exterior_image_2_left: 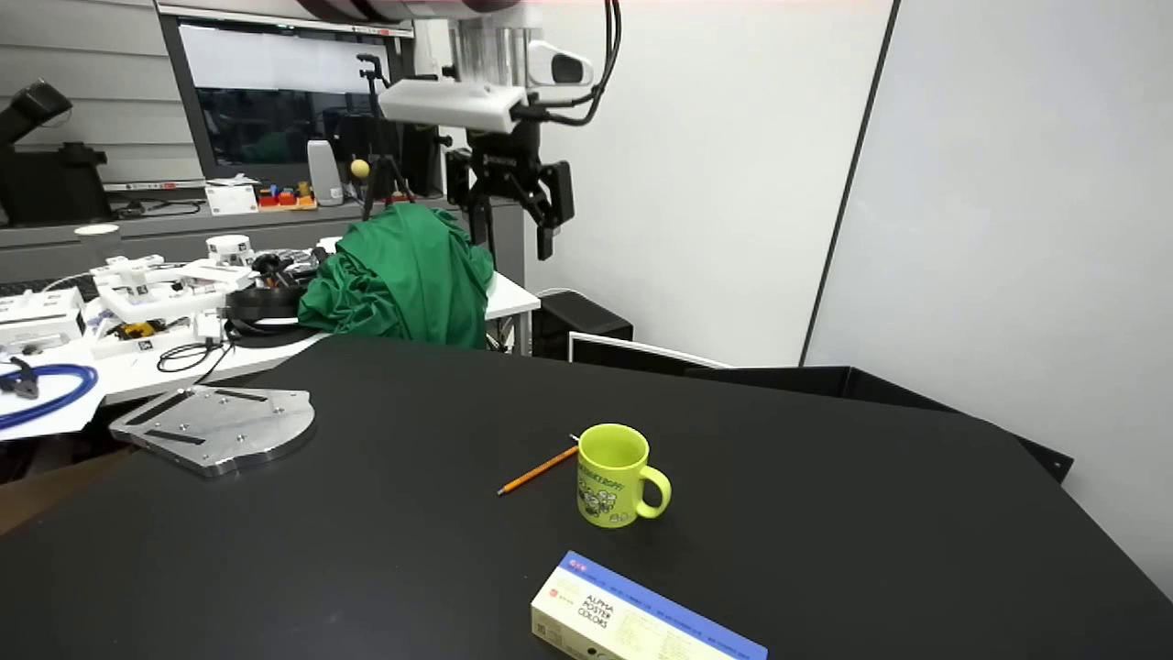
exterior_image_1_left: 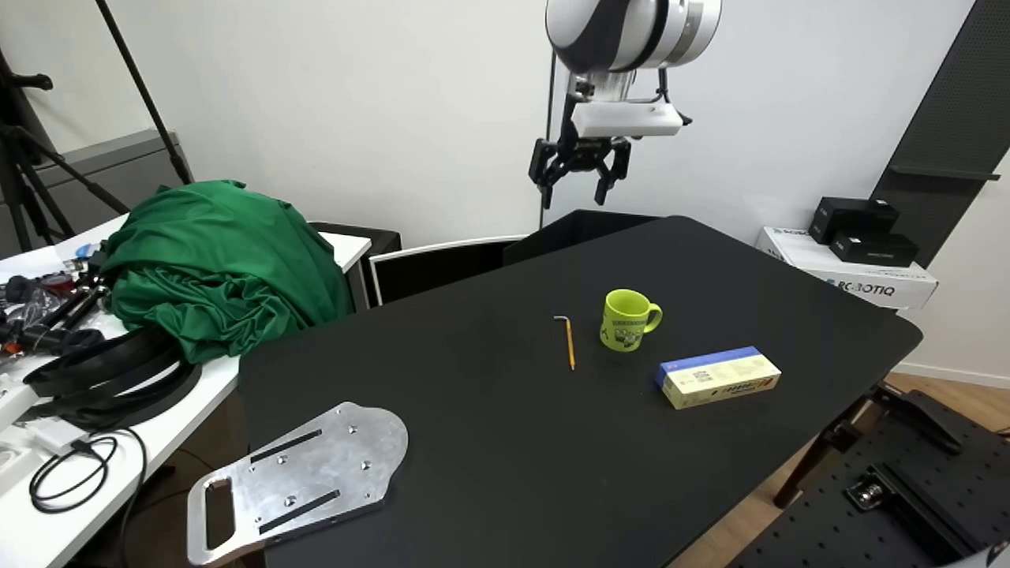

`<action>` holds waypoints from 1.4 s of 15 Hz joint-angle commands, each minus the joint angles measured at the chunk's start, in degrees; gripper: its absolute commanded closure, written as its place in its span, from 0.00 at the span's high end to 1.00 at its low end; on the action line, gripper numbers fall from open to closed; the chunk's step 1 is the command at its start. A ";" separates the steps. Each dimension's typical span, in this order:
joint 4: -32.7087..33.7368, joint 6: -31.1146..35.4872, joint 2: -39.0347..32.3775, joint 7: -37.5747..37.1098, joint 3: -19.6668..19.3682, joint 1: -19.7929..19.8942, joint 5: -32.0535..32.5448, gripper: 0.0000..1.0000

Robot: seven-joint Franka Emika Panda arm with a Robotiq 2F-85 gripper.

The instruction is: Place the orange tool in the mug

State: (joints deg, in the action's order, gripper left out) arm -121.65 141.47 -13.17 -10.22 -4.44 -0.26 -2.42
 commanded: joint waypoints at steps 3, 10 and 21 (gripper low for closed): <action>0.60 -2.77 -5.53 4.69 4.70 3.30 -12.65 1.00; 0.22 -1.59 -6.10 4.34 4.08 2.57 -11.68 1.00; 2.64 2.01 -10.84 4.62 3.83 3.09 -12.17 1.00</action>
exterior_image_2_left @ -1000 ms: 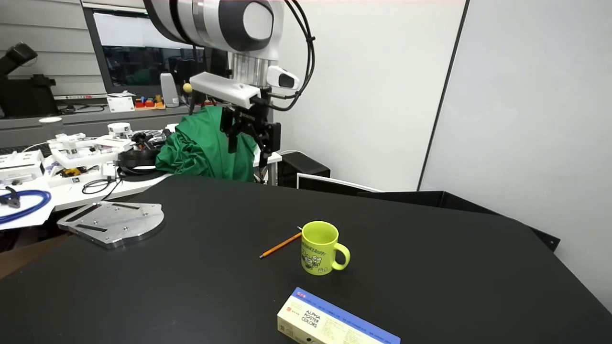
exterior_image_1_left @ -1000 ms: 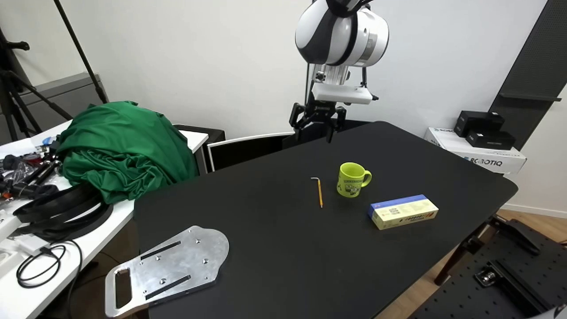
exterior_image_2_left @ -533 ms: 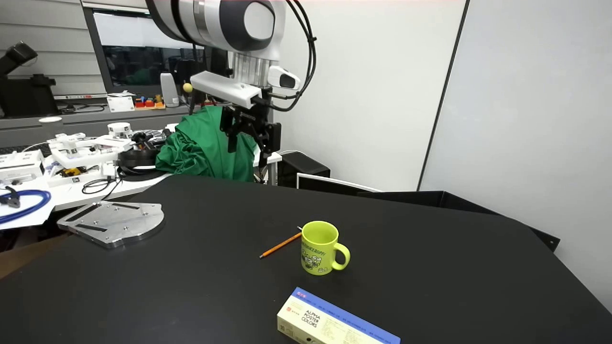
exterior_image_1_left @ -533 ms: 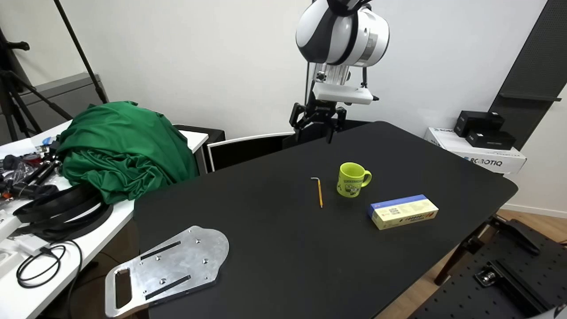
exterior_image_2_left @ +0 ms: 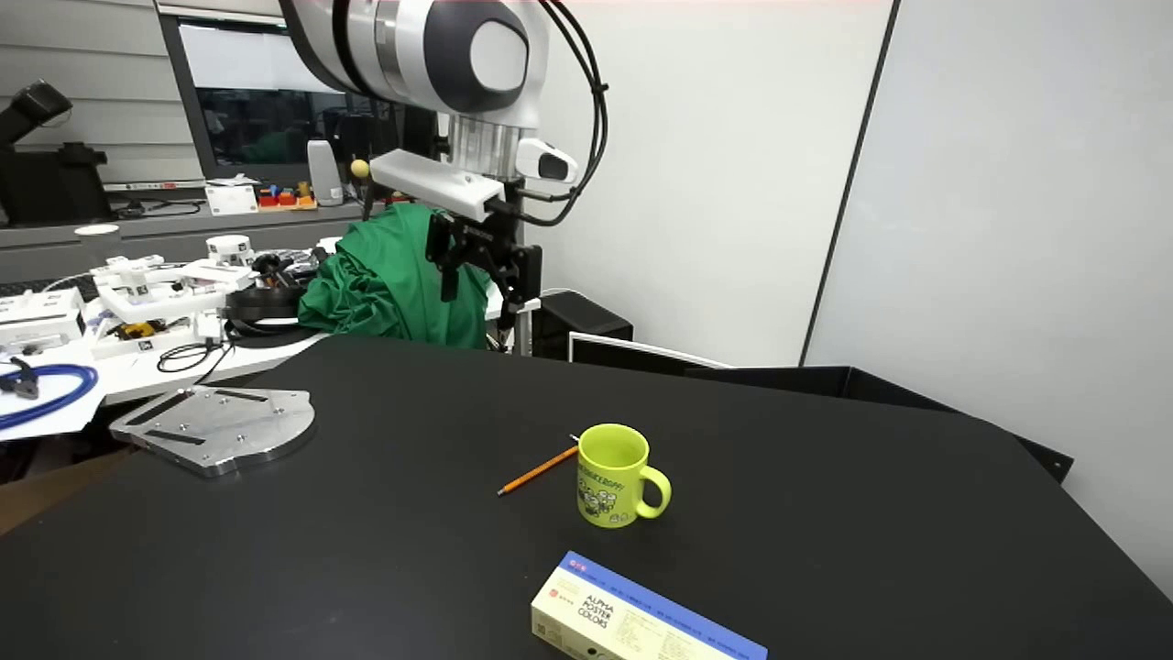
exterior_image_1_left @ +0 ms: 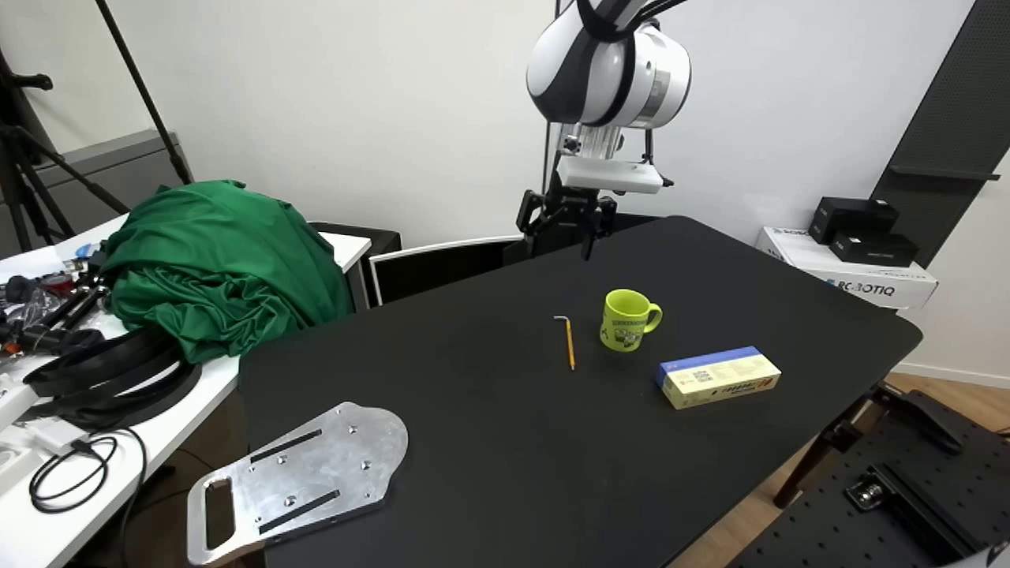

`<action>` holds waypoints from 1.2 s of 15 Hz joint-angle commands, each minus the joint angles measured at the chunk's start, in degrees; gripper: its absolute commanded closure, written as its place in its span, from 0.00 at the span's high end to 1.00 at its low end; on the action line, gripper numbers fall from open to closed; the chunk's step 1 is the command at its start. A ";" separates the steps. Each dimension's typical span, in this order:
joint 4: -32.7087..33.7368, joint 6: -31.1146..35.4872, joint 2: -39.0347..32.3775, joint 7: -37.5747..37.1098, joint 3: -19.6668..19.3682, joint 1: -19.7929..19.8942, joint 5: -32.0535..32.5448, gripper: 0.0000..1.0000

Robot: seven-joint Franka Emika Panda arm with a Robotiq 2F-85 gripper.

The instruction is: Place the orange tool in the mug

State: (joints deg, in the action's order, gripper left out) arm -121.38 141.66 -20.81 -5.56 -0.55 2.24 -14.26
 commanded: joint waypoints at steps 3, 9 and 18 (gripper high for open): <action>3.79 4.80 -6.58 0.01 0.08 1.63 -1.36 1.00; 6.95 9.78 -14.00 0.27 0.58 4.30 -2.01 1.00; 8.49 18.00 -22.96 -3.28 0.75 4.14 -3.32 1.00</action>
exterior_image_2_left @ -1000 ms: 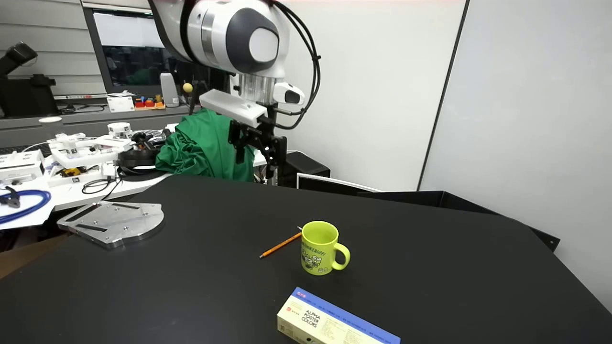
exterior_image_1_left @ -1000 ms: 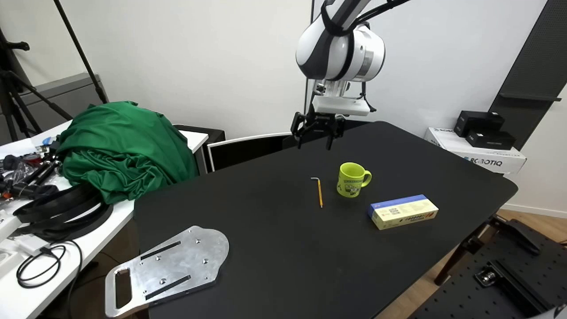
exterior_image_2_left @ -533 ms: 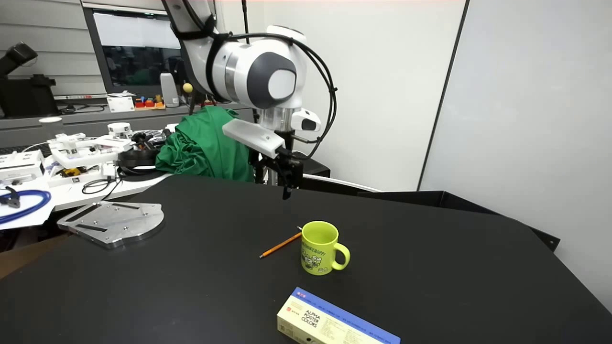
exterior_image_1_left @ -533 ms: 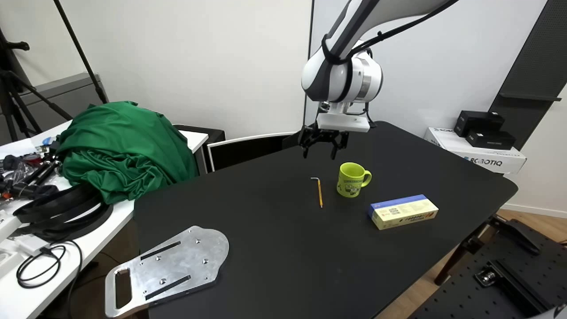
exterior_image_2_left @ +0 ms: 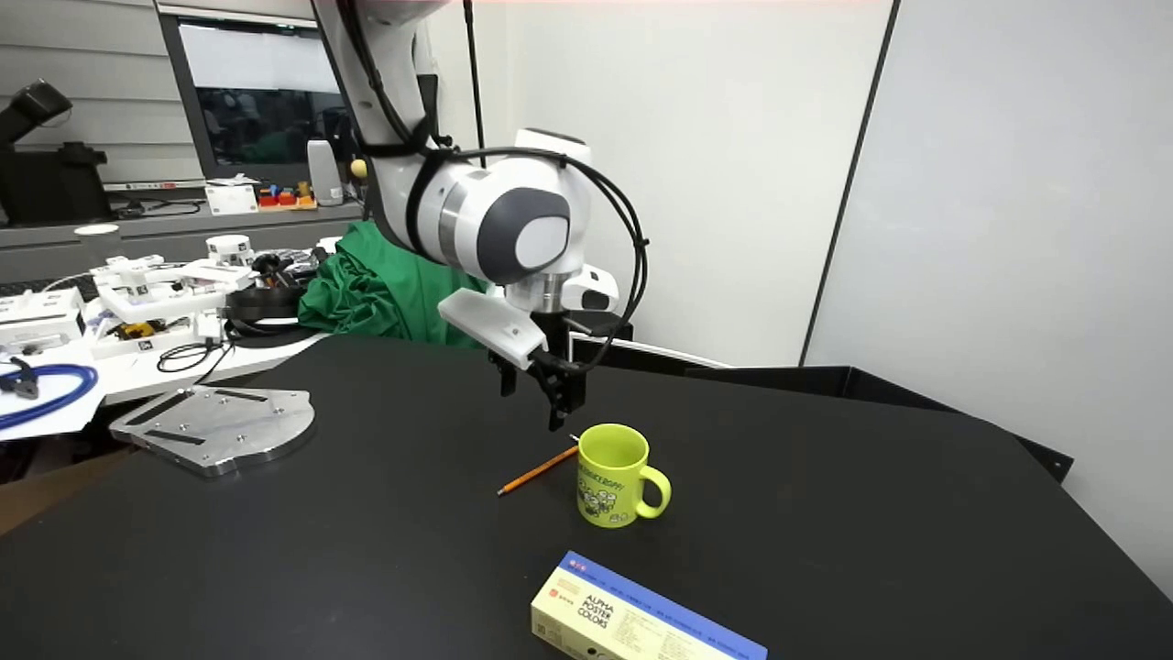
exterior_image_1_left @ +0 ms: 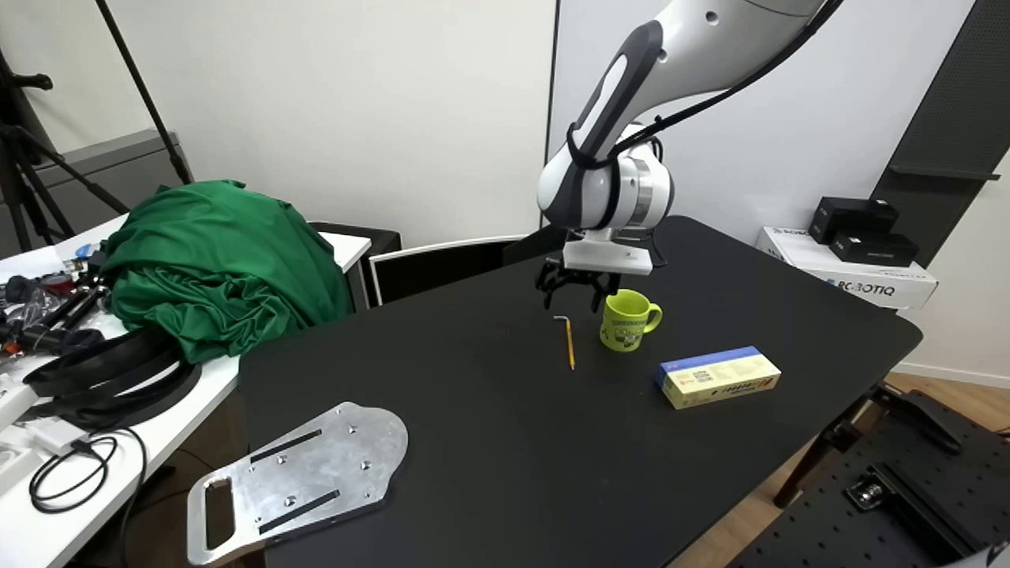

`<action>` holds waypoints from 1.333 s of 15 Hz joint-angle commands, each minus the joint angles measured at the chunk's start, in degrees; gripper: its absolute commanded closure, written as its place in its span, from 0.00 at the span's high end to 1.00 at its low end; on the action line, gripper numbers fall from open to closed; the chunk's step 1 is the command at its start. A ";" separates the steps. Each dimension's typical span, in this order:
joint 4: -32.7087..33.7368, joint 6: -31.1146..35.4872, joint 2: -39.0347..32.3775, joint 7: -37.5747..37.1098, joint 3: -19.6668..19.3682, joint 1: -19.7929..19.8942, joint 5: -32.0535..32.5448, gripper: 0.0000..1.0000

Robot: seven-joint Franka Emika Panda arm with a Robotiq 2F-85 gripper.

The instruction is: Place the orange tool in the mug

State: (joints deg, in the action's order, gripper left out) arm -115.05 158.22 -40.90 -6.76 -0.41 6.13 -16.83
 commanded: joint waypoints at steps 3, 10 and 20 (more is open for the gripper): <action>2.69 2.78 -4.90 -3.39 0.35 -0.26 -0.65 1.00; 3.75 4.70 -8.43 -5.62 -0.16 -1.81 -0.23 1.00; 5.97 6.61 -13.48 -7.57 -1.29 -3.97 0.20 1.00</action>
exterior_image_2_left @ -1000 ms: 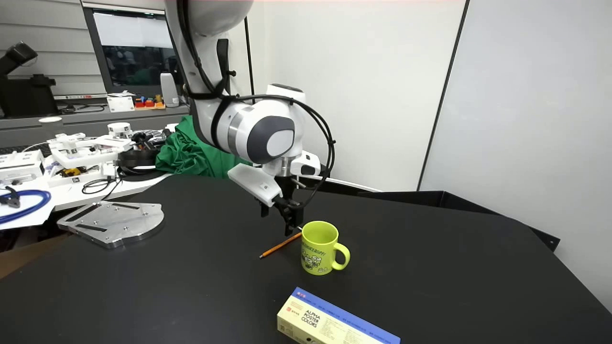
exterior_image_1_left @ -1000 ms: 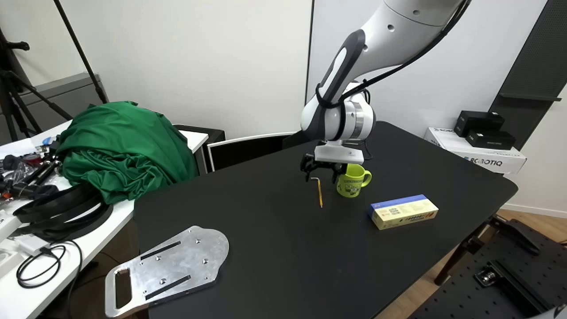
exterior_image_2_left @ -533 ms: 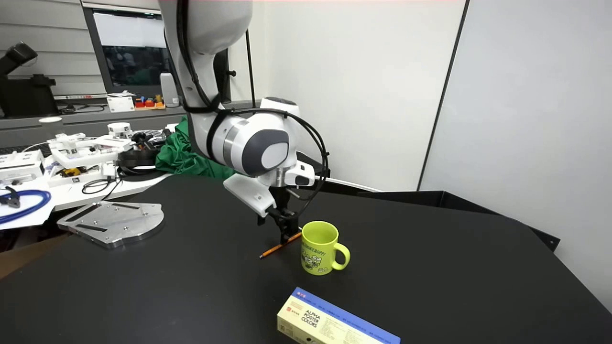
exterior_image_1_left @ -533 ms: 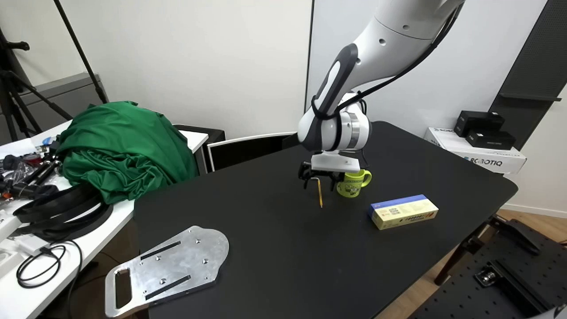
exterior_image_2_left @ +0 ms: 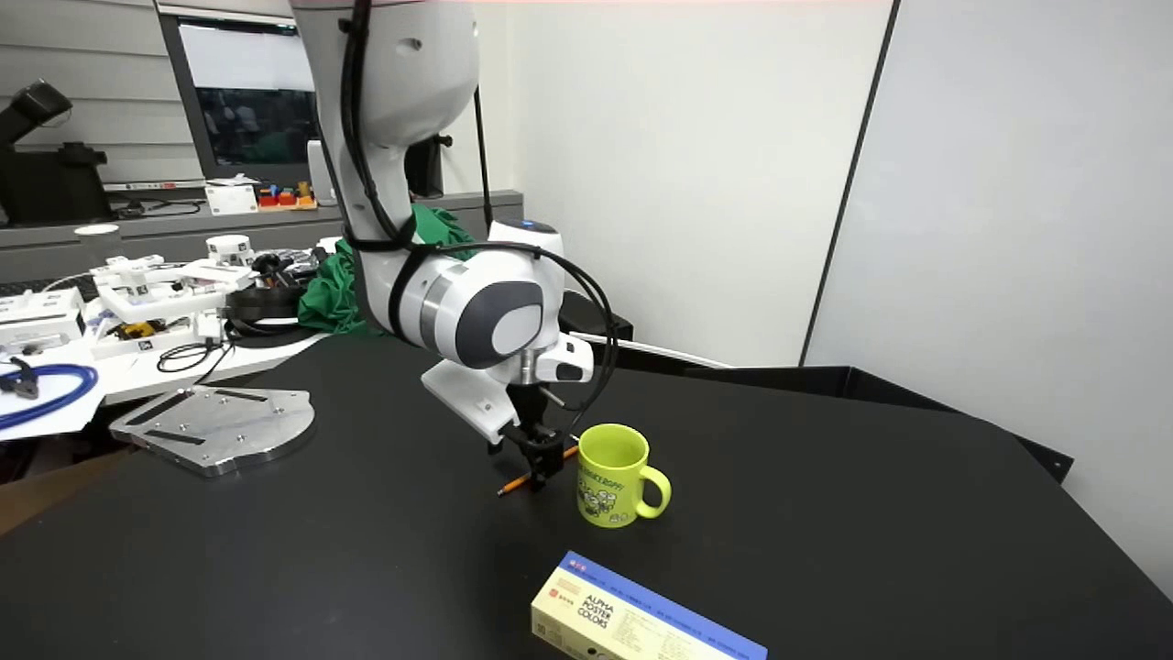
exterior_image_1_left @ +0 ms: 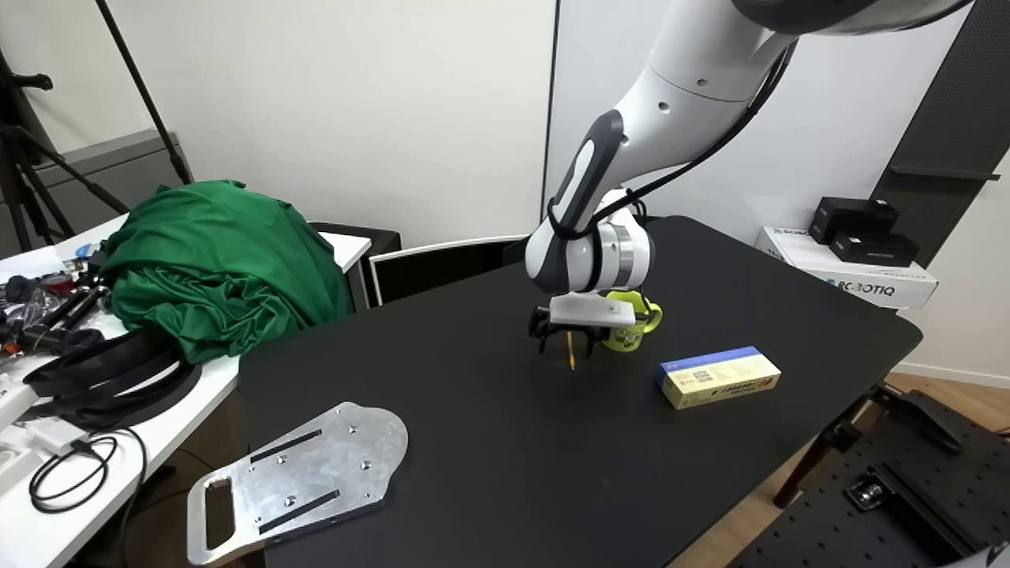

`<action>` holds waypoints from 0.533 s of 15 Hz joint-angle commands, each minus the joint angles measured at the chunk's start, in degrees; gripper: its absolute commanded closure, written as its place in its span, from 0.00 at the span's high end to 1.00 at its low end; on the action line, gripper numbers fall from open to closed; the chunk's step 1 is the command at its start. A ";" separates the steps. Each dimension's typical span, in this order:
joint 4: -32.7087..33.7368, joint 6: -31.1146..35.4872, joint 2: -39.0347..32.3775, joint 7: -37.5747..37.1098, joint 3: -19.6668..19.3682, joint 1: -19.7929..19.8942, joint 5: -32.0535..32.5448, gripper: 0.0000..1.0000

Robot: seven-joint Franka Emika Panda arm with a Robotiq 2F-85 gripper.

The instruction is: Place the orange tool in the mug

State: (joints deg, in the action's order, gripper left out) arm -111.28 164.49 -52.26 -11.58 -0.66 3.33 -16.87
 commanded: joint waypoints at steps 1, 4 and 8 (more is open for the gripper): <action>2.48 0.40 -2.67 -3.04 -1.37 -1.55 0.36 0.75; 3.07 0.54 -3.07 -3.61 -1.99 -2.44 0.56 0.61; 3.17 0.68 -2.38 -4.00 -2.03 -3.28 0.50 0.32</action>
State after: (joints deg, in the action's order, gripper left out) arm -109.54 164.86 -53.71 -12.73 -1.54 1.35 -16.81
